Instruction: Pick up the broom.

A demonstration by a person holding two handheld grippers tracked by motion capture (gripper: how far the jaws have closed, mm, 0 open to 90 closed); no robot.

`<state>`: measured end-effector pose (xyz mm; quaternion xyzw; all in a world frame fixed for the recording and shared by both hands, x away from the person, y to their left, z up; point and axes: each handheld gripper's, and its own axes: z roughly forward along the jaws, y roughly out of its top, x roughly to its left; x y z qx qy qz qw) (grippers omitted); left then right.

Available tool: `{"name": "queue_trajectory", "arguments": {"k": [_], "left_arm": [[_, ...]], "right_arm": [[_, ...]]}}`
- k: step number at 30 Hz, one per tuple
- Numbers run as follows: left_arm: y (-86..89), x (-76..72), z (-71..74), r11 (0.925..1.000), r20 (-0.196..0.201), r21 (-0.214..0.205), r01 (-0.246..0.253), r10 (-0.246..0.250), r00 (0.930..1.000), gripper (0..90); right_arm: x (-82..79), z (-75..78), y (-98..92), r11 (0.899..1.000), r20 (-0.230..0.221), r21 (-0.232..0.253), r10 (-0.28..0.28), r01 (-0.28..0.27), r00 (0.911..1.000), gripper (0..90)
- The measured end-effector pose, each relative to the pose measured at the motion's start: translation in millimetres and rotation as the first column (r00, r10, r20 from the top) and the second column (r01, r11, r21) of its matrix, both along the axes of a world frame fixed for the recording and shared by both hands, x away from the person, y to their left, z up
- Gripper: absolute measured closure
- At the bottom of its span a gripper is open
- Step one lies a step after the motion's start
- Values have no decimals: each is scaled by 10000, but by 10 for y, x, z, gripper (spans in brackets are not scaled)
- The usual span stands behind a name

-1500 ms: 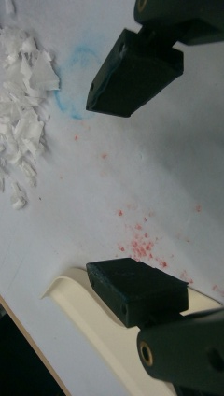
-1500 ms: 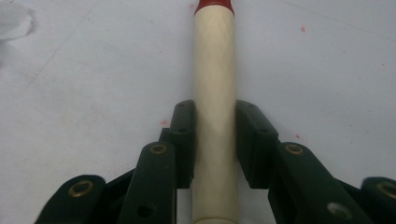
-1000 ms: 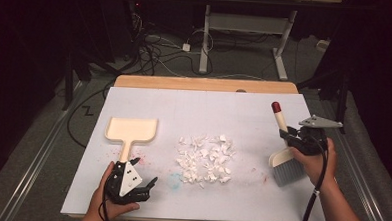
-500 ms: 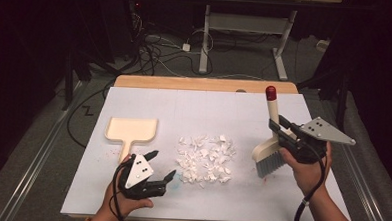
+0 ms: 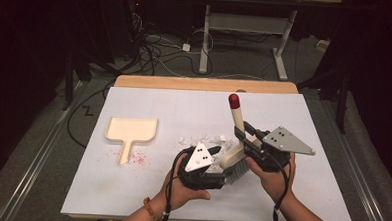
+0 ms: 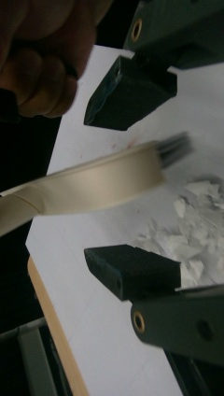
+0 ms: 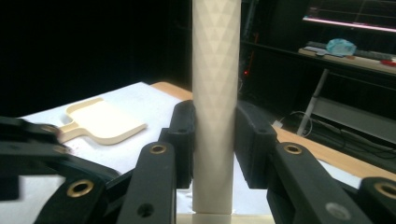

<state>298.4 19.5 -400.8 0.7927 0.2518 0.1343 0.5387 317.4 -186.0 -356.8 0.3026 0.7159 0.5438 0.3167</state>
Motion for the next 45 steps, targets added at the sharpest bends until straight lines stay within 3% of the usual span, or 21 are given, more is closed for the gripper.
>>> {"name": "queue_trajectory", "arguments": {"k": [2,3,5,7,8,10,13,16,17,18,22,25,27,28,31,33,35,38,41,43,45], "left_arm": [[-29,20,-24,9999,-26,-18,-115,115,9999,429],[-36,27,-35,9999,-66,-20,-144,144,9999,451],[-26,27,-56,9996,-84,-244,110,-112,9999,517],[-23,9,-73,9995,52,-188,237,-237,9997,575],[-20,0,-78,9997,125,-153,207,-205,9997,582],[16,0,-73,9995,171,-220,223,-219,9996,597],[93,15,-49,9999,187,78,141,-143,9997,634],[186,0,-9,9970,301,646,433,-453,9985,653],[186,0,-9,9970,301,646,433,-453,9985,653],[242,-41,22,9920,400,1049,707,-753,9964,653],[346,-111,72,9785,357,1618,1278,-1352,9902,654],[438,-145,94,9707,280,1805,1584,-1660,9857,654],[472,-150,98,9683,255,1793,1739,-1812,9831,654],[531,-165,105,9640,209,1716,2033,-2098,9775,653],[570,-204,104,9442,266,2108,2530,-2643,9641,653],[578,-224,81,9312,97,2143,2948,-3039,9527,653],[573,-243,56,9156,-16,2255,3328,-3413,9400,653],[549,-264,32,8945,-107,2275,3849,-3929,9195,653],[524,-275,18,8813,-153,2140,4214,-4283,9035,652],[536,-268,8,8807,-151,2011,4289,-4350,9003,652],[564,-248,-9,8774,-225,1885,4411,-4452,8952,651]], "right_arm": [[-45,-35,34,9999,210,155,42,-45,9998,710],[-55,-32,58,9998,151,-78,189,-188,9997,710],[-99,-37,62,9997,206,113,222,-224,9995,710],[-132,-28,56,9995,174,62,315,-316,9994,710],[-154,-26,47,9994,232,220,269,-274,9994,710],[-179,2,44,9991,225,93,411,-414,9989,709],[-232,32,20,9983,333,144,560,-565,9979,708],[-269,39,-33,9938,229,207,1088,-1093,9938,700],[-269,39,-33,9938,229,207,1088,-1093,9938,700],[-273,24,-74,9849,209,302,1696,-1702,9853,687],[-315,39,-146,9704,429,-105,2415,-2413,9695,579],[-327,80,-260,9438,279,-747,3246,-3218,9454,526],[-311,61,-360,9205,29,-924,3815,-3796,9244,512],[-290,39,-402,9046,-214,-1012,4140,-4140,9100,502],[-226,-55,-434,8514,-1203,-1678,4826,-4969,8675,464],[-201,-131,-391,8039,-1885,-1978,5304,-5609,8265,443],[-187,-214,-315,7711,-2315,-2160,5554,-5989,7987,430],[-165,-336,-198,7149,-2908,-2149,6035,-6654,7424,434],[-165,-445,-86,6596,-3417,-2259,6355,-7169,6924,485],[-163,-501,-37,6232,-3602,-1982,6715,-7565,6476,598],[-165,-525,-20,6152,-3619,-1800,6842,-7675,6332,628]]}}
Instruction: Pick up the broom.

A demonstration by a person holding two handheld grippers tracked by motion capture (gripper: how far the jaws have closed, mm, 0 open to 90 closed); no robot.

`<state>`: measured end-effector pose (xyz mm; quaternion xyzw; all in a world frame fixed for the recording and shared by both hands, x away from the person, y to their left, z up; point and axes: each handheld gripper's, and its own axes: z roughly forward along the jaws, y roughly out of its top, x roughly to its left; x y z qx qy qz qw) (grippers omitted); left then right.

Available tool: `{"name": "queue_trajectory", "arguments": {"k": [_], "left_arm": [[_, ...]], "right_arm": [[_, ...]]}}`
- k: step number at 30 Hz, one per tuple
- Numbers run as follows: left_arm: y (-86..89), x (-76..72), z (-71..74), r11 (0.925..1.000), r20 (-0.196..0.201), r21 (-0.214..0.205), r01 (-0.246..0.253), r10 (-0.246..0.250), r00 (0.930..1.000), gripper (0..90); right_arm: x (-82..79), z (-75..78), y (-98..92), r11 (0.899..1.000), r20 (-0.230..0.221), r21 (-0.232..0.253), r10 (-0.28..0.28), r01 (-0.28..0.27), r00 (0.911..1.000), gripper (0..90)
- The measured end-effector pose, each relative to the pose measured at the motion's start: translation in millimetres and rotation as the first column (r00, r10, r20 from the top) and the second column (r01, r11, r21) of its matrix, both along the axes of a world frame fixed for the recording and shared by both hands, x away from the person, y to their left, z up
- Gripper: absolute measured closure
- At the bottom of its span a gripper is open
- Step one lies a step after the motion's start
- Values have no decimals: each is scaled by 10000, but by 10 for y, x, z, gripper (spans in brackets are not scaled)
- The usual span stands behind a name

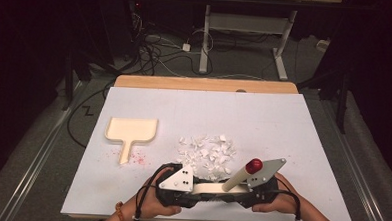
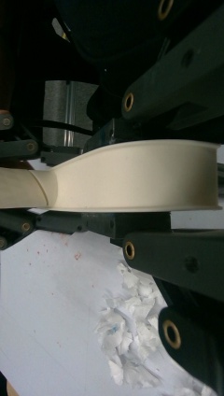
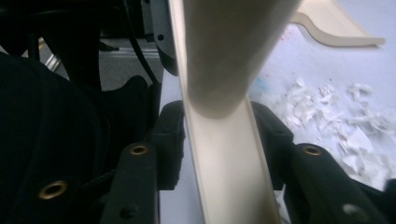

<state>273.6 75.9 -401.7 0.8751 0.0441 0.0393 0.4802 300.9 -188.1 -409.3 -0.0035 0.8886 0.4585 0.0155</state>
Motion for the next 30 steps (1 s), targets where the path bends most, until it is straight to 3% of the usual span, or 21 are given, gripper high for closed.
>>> {"name": "queue_trajectory", "arguments": {"k": [5,6,8,11,15,16,18,19,23,25,26,27,28,30], "left_arm": [[14,12,-31,9999,52,-105,-54,55,10000,611],[15,14,-30,9999,126,-102,-35,36,9999,605],[5,-18,-16,9991,746,159,-383,370,9965,577],[77,-18,8,9955,988,-8,-946,943,9906,486],[206,-43,31,9754,1543,-109,-2200,2190,9634,344],[206,-43,31,9754,1543,-109,-2200,2190,9634,301],[272,-69,19,9593,1888,-77,-2823,2786,9417,265],[348,-92,-9,9446,2048,-111,-3280,3232,9239,248],[500,-141,-105,9064,2576,110,-4223,4055,8771,219],[593,-157,-162,8885,2609,101,-4588,4405,8590,216],[593,-157,-162,8885,2609,101,-4588,4405,8590,216],[643,-161,-190,8793,2565,87,-4762,4583,8510,215],[746,-174,-244,8576,2518,54,-5143,4966,8307,215],[851,-194,-304,8372,2448,-16,-5469,5306,8115,215]], "right_arm": [[-7,-16,19,9999,-141,-100,110,-112,9998,672],[-19,-6,23,9998,13,-143,153,-153,9999,676],[-38,12,18,9998,50,-193,31,-30,10000,679],[-26,36,-17,9995,208,-219,-232,237,9995,679],[-9,83,-108,9965,309,-200,-801,807,9963,679],[-9,83,-108,9965,309,-200,-801,807,9963,679],[1,111,-150,9934,433,-165,-1126,1134,9927,679],[16,141,-193,9898,538,-89,-1412,1419,9885,679],[49,200,-274,9788,625,96,-2050,2048,9768,679],[58,226,-305,9728,651,175,-2318,2311,9706,679],[58,226,-305,9728,651,175,-2318,2311,9706,679],[76,248,-340,9672,576,295,-2537,2524,9656,679],[86,259,-358,9654,564,358,-2600,2583,9640,678],[102,279,-383,9573,635,400,-2884,2863,9554,679]]}}
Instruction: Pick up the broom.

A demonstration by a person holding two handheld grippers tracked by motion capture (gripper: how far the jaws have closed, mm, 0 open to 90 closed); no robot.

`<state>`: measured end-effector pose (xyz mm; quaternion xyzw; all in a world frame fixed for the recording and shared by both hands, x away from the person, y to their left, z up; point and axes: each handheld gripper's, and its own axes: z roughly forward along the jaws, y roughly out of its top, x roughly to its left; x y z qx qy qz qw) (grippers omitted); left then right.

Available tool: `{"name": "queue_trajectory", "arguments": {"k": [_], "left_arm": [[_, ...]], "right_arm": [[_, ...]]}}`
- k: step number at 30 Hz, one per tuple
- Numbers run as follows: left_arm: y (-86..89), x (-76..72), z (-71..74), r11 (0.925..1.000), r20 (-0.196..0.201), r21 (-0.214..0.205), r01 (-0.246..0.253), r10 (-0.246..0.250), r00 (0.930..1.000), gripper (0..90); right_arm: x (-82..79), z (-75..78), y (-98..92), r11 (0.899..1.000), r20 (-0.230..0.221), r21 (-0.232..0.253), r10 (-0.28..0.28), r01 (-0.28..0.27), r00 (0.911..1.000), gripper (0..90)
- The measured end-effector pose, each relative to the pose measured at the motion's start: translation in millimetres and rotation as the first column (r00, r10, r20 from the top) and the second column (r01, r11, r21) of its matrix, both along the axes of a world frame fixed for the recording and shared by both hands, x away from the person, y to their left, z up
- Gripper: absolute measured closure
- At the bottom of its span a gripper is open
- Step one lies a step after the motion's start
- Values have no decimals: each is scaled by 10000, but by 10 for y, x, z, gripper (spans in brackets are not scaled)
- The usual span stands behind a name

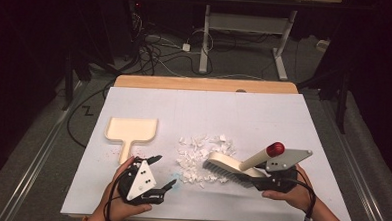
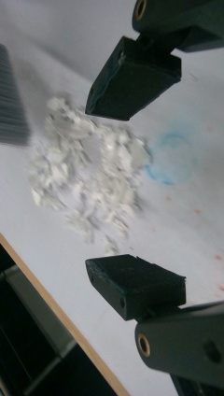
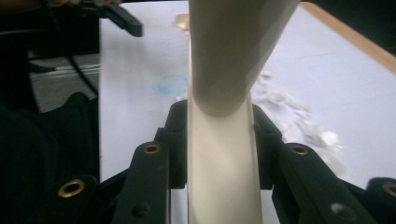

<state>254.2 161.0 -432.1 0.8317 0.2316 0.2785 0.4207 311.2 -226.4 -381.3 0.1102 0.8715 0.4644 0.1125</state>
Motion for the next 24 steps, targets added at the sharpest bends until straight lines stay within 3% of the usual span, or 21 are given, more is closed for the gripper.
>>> {"name": "queue_trajectory", "arguments": {"k": [1,3,5,6,10,12,13,16,18,19,24], "left_arm": [[0,0,0,10000,0,0,0,0,10000,215],[103,-29,-69,9985,127,67,-542,541,9985,217],[207,-46,-136,9946,-49,-256,-1006,1005,9949,223],[289,-66,-210,9886,-220,-386,-1453,1446,9893,224],[344,-61,-314,9818,-656,-451,-1843,1812,9813,224],[324,-36,-335,9839,-579,-249,-1767,1751,9829,224],[310,-38,-349,9847,-767,-190,-1732,1713,9822,224],[290,-29,-363,9865,-604,103,-1632,1636,9847,223],[285,-40,-365,9873,-597,182,-1579,1587,9855,222],[289,-44,-364,9872,-594,180,-1584,1592,9855,222],[361,-32,-391,9846,-781,287,-1722,1740,9816,217]], "right_arm": [[12,9,-11,9999,-14,11,-116,116,9999,679],[21,16,-21,9997,24,-15,-250,250,9997,679],[49,26,-46,9986,-15,2,-525,525,9986,679],[69,29,-67,9960,1,-63,-886,886,9961,679],[118,36,-127,9879,83,-93,-1545,1546,9880,679],[160,49,-170,9837,69,-7,-1799,1799,9837,679],[175,57,-192,9807,182,-4,-1955,1956,9805,679],[237,71,-266,9704,322,23,-2416,2417,9698,678],[277,74,-321,9587,414,6,-2843,2845,9579,679],[277,74,-321,9587,414,6,-2843,2845,9579,679],[423,43,-488,9185,697,-116,-3936,3952,9167,679]]}}
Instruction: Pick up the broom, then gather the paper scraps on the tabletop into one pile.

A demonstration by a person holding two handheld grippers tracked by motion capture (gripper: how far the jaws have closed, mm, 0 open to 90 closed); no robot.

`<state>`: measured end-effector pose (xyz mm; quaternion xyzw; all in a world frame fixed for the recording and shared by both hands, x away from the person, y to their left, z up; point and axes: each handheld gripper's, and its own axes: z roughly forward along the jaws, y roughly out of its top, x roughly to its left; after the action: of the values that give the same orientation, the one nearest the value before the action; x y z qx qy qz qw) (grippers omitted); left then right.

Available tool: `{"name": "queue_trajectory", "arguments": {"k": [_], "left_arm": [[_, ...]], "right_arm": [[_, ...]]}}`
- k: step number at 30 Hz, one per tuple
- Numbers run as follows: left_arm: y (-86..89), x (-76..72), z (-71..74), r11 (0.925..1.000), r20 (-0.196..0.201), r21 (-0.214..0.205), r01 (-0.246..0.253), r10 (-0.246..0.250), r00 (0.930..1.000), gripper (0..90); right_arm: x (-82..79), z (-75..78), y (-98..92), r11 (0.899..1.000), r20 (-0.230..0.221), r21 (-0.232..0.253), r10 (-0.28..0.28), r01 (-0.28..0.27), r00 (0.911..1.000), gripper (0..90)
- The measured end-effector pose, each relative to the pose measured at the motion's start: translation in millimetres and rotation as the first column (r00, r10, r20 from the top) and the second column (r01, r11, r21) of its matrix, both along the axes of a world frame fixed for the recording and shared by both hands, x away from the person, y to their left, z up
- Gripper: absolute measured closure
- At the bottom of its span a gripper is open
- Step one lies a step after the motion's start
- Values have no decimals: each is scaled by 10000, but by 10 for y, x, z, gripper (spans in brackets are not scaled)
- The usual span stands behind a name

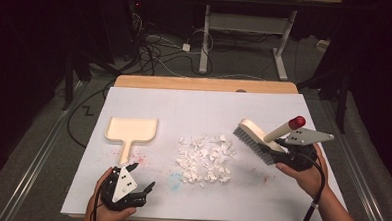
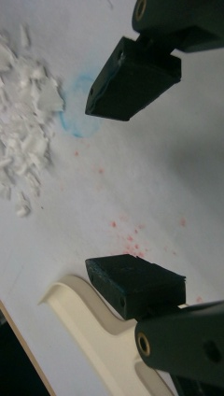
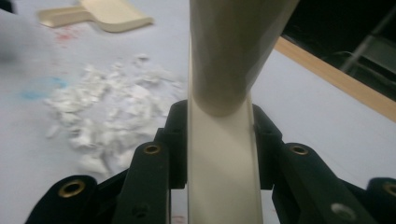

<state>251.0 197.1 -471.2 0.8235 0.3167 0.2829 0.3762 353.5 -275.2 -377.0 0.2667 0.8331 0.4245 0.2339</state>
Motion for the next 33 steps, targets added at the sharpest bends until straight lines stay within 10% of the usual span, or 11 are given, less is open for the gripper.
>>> {"name": "queue_trajectory", "arguments": {"k": [14,33], "left_arm": [[27,22,-16,9999,-145,58,-109,110,9998,214],[51,12,7,9989,-75,-186,-437,435,9990,213]], "right_arm": [[476,-179,-102,9833,-218,-618,-1728,1712,9847,678],[799,-509,845,9364,209,-3275,-1259,1258,9918,678]]}}
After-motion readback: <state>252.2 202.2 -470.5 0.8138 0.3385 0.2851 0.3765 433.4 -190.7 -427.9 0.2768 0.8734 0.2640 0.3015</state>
